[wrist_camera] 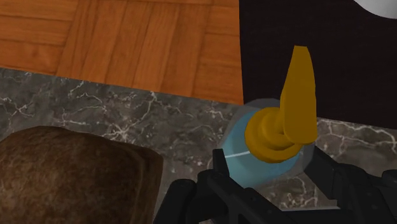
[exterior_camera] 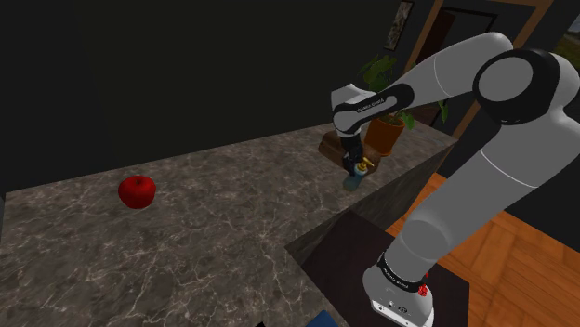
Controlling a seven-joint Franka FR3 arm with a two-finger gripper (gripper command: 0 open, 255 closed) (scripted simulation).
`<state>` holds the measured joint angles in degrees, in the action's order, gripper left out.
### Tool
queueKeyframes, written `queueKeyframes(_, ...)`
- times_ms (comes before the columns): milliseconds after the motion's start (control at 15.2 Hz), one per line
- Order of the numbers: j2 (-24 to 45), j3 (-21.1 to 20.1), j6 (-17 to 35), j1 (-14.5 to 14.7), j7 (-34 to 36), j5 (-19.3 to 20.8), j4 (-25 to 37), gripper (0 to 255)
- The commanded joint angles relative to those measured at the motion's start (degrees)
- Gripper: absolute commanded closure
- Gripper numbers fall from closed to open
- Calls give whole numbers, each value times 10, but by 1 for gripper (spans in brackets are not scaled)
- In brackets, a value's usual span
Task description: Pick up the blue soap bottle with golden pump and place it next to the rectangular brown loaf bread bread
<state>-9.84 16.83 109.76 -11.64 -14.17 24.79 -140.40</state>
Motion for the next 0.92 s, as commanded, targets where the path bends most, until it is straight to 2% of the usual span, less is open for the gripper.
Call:
queueKeyframes(0, 4, 0, 6, 0, 1, 0, -2, 255)
queueKeyframes(396, 4, 0, 6, 0, 1, 0, -2, 255)
queueKeyframes(462, 4, 0, 6, 0, 1, 0, -2, 0)
queueKeyframes(792, 4, 0, 6, 0, 1, 0, -2, 0)
queueKeyframes(858, 0, -4, -13, 4, 0, -6, 13, 0)
